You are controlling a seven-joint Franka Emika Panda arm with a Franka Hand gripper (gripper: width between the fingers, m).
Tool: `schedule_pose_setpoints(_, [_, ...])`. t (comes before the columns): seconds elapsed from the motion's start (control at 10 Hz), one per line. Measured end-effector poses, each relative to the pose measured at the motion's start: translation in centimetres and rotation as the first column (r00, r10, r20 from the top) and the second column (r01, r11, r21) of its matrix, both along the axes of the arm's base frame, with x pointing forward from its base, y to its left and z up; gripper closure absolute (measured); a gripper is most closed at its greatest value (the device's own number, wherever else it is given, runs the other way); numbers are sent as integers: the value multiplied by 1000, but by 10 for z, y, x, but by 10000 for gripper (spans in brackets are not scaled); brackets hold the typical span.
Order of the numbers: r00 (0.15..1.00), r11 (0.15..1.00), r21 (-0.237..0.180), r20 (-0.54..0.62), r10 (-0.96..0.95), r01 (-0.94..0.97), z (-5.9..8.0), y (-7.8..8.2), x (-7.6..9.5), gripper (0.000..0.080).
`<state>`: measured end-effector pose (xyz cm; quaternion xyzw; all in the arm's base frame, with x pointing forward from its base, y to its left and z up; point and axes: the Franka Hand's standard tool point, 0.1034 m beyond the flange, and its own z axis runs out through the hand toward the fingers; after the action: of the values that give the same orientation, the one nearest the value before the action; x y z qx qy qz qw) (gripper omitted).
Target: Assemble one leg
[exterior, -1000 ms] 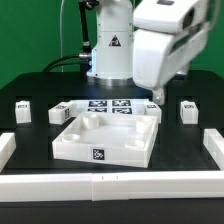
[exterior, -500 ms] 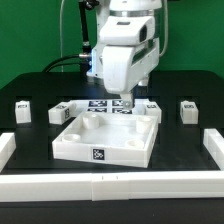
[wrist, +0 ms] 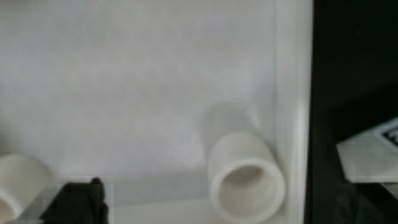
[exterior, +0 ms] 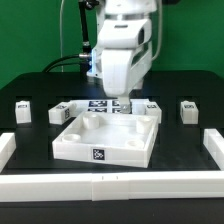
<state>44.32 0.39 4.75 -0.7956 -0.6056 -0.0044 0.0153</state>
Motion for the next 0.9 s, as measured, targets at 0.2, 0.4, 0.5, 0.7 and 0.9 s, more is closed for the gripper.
schedule_pose_setpoints(0.2, [1000,1000,10,-1,15,-15,-19,-11,-11,150])
schedule_pose_setpoints(0.4, [1000,1000,19,-16,3,-3,-36,-13,-20,150])
schedule_pose_setpoints(0.5, [1000,1000,21,-23,0,0,-39,-13,-22,150])
schedule_pose_setpoints(0.7, [1000,1000,19,-22,-16,17,-37,-12,-19,150])
schedule_pose_setpoints(0.9, [1000,1000,20,-25,-17,18,-38,-12,-21,382])
